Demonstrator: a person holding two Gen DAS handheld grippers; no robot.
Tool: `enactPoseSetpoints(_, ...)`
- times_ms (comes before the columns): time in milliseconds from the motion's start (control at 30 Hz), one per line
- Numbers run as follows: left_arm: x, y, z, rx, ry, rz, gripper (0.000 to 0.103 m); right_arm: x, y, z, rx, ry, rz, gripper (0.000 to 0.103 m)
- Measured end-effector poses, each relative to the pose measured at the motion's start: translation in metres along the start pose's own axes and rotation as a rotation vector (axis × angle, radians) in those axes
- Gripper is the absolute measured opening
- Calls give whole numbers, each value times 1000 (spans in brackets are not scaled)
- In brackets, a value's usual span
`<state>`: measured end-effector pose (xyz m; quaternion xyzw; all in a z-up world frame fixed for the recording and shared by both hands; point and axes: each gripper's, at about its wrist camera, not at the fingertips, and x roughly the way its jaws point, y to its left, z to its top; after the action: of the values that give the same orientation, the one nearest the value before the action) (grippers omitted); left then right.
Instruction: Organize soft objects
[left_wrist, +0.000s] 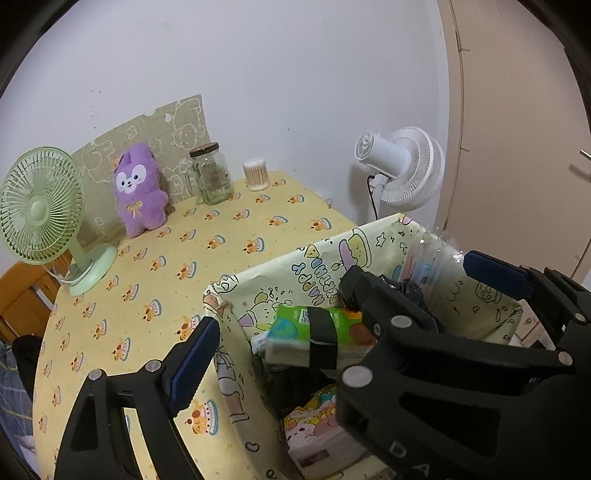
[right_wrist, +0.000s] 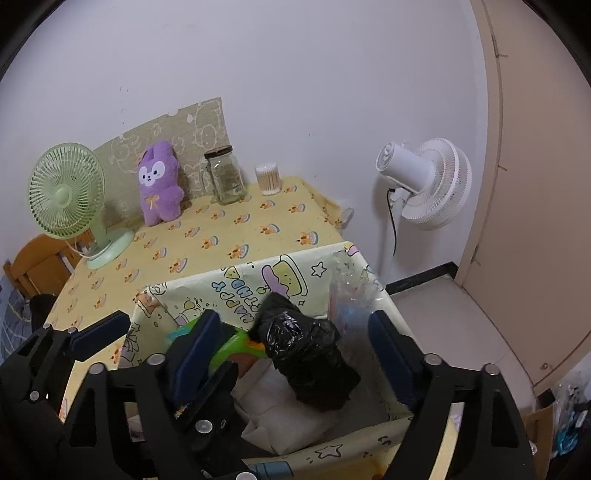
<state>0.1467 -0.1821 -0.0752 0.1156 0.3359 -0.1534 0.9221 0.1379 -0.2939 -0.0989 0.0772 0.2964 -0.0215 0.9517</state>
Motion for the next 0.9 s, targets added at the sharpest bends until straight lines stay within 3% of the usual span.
enactPoseSetpoints(500, -46, 19, -6, -38, -86, 9, 94, -41, 24, 1, -25, -54, 15, 93)
enactPoseSetpoints(900, -92, 56, -21, -107, -150, 75, 95, -78, 56, -2, -56, -99, 42, 95)
